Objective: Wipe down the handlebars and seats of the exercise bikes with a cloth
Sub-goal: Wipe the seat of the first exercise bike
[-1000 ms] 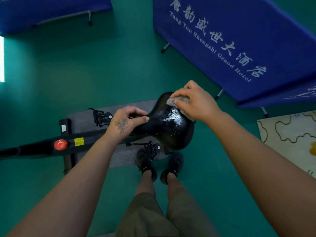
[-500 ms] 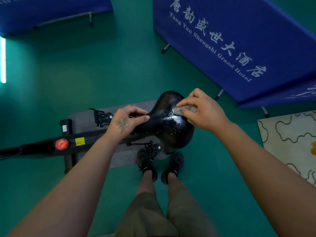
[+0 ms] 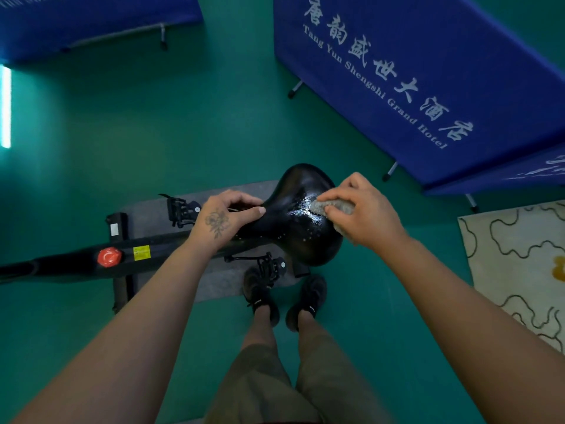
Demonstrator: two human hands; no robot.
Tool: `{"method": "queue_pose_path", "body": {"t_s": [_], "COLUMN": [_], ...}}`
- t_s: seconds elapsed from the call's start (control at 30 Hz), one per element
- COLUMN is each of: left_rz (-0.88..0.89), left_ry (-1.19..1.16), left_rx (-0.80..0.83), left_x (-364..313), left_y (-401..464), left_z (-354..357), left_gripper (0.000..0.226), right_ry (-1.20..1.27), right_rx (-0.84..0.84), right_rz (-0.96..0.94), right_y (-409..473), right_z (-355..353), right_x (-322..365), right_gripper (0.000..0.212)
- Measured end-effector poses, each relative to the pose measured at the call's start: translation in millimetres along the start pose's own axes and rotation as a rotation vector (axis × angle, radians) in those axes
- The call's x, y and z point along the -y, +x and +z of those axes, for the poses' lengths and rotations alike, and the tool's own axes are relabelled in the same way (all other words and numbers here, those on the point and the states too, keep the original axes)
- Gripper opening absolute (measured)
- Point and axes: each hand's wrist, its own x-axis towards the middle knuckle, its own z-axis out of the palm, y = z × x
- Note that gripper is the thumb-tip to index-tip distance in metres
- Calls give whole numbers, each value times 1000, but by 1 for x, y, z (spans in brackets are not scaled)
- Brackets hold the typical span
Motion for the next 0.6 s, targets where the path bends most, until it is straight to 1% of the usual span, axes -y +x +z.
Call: {"method": "queue_pose_path", "body": {"t_s": [0.2, 0.37, 0.6], "left_rz": [-15, -6, 5], "left_ry": [-7, -12, -7], "left_rx": [8, 4, -2], "left_x": [0, 1, 4], "left_y": [1, -1, 0], "left_z": [-1, -1, 0], "left_gripper": [14, 14, 13], "right_ry": [25, -93, -176], "right_rx": [-53, 11, 107], "right_rz": [49, -11, -69], "right_y": [31, 51, 24], "right_z": [1, 4, 0], "right_x": [16, 29, 24], "right_gripper": [20, 21, 19]}}
